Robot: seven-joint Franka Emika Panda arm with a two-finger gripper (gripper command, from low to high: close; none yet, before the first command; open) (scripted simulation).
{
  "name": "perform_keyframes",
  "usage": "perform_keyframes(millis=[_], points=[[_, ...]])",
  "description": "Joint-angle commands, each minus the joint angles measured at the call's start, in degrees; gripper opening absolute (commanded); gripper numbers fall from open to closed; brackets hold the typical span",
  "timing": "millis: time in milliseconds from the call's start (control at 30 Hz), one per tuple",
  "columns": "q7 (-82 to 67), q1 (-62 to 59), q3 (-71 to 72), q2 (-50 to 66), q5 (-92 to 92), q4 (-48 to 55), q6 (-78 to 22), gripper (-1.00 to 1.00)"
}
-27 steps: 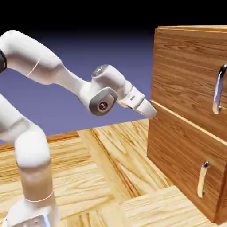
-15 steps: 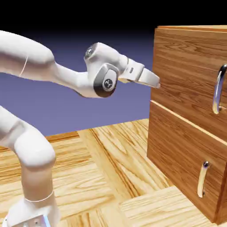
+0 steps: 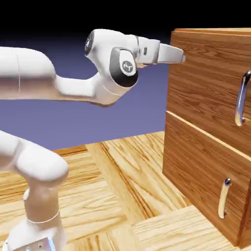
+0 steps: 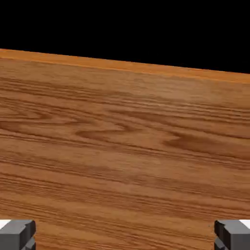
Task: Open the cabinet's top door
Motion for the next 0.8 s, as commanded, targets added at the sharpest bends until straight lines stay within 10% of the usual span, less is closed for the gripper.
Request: perform_keyframes(millis=[0,767], points=[[1.3,1.2,-1.4,-0.7,-2.5,0.7,0.0,0.0],[31.8,27.7,-33.4,-16.7,-59.8,17.7,0.4,0.0]])
